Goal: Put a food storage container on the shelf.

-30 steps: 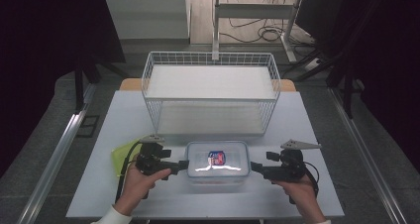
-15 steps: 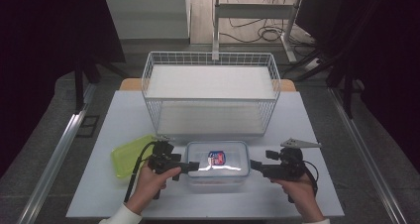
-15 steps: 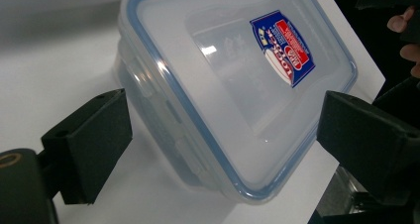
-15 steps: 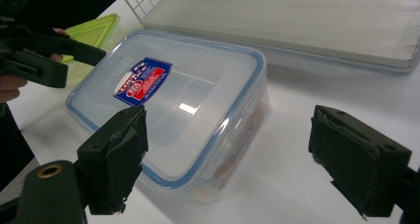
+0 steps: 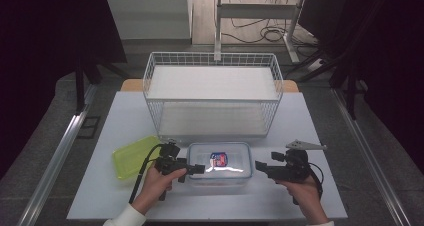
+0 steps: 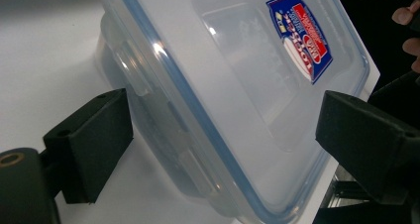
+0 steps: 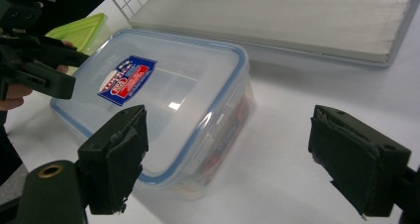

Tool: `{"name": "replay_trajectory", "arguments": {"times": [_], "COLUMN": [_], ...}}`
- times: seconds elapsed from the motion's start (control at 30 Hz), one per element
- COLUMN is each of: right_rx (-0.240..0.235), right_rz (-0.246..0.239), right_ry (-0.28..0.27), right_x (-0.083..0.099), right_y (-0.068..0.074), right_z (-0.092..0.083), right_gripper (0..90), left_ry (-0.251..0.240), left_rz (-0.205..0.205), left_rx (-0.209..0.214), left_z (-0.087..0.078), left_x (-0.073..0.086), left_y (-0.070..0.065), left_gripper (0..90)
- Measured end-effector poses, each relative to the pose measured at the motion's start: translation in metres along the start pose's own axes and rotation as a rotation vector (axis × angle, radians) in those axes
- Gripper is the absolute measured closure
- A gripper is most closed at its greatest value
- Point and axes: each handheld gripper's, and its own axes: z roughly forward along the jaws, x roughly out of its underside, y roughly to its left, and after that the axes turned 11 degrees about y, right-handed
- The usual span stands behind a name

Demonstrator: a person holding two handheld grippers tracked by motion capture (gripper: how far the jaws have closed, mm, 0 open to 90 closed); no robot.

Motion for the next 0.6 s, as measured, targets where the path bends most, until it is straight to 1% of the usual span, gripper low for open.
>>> {"name": "replay_trajectory", "arguments": {"times": [0.1, 0.17, 0.23, 0.33, 0.43, 0.53, 0.6], "right_rx": [0.006, 0.006, 0.007, 0.004, -0.015, -0.051, -0.072], "right_rz": [0.001, 0.001, 0.001, 0.002, -0.004, 0.009, 0.02], "right_ry": [0.003, 0.003, 0.006, 0.015, 0.028, 0.052, 0.078], "right_x": [0.001, 0.001, 0.001, 0.001, 0.0, -0.003, -0.006], "right_y": [-0.001, -0.001, -0.001, -0.002, -0.003, -0.004, -0.005], "right_z": [0.0, 0.001, 0.002, 0.004, 0.007, 0.016, 0.023], "right_gripper": [16.0, 16.0, 16.1, 17.7, 20.9, 22.1, 22.1], "left_ry": [-0.001, 0.004, 0.002, -0.008, -0.018, -0.017, -0.021], "left_rz": [-0.008, -0.004, -0.004, -0.006, -0.006, -0.004, -0.006], "left_rx": [0.017, 0.011, 0.016, 0.014, 0.011, 0.008, 0.009], "left_z": [0.003, 0.003, 0.004, 0.002, 0.001, 0.001, 0.0], "left_x": [-0.001, -0.001, -0.001, -0.001, -0.001, -0.001, 0.0], "left_y": [0.001, 0.002, 0.003, 0.003, 0.003, 0.003, 0.002], "left_gripper": [8.2, 8.6, 8.9, 10.6, 12.5, 12.9, 13.7]}}
